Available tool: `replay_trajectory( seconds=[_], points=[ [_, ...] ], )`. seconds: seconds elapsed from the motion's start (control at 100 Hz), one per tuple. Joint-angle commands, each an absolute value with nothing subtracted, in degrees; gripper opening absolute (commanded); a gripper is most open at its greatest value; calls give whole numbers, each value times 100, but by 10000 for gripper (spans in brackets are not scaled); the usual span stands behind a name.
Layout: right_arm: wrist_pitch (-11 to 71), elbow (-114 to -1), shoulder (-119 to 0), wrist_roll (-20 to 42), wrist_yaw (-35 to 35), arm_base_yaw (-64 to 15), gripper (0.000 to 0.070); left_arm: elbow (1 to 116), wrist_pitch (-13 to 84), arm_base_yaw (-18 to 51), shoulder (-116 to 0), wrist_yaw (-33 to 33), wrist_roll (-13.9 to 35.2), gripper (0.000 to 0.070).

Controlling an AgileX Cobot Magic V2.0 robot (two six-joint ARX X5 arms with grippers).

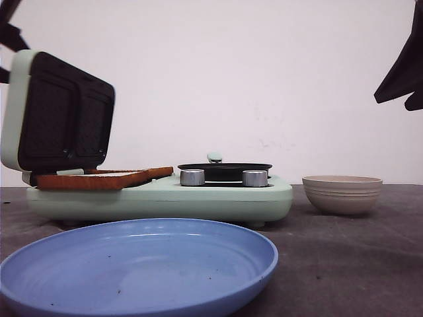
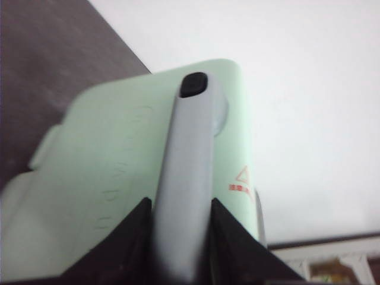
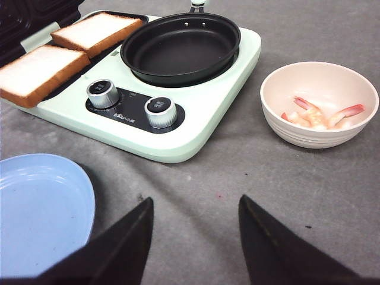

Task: Make breakfast with bread and shrimp
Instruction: 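Grasp the lid handle with the left gripper and swing it down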

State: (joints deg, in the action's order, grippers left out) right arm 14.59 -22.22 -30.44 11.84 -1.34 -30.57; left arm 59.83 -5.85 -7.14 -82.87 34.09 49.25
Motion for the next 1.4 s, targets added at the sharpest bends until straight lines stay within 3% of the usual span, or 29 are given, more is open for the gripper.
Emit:
replay_trajectory(
  seconds=[0.0, 0.26, 0.69, 0.89, 1.39],
  points=[
    [1420, -2237, -3061, 1162, -150, -3079, 271, 6049, -556, -628, -8462, 3151, 4401, 4],
    [1420, -2237, -3061, 1162, -150, -3079, 271, 6049, -504, 19, -8462, 2480, 3896, 4],
    [1420, -2237, -3061, 1162, -148, -3079, 271, 6049, 368, 1247, -8464, 532, 2547, 3],
    [1420, -2237, -3061, 1162, -148, -3079, 271, 6049, 657, 1616, -8552, 16, 1997, 3],
    [1457, -2237, -3061, 1160, -150, -3079, 271, 6049, 856, 2104, -9297, -458, 1798, 3]
  ],
)
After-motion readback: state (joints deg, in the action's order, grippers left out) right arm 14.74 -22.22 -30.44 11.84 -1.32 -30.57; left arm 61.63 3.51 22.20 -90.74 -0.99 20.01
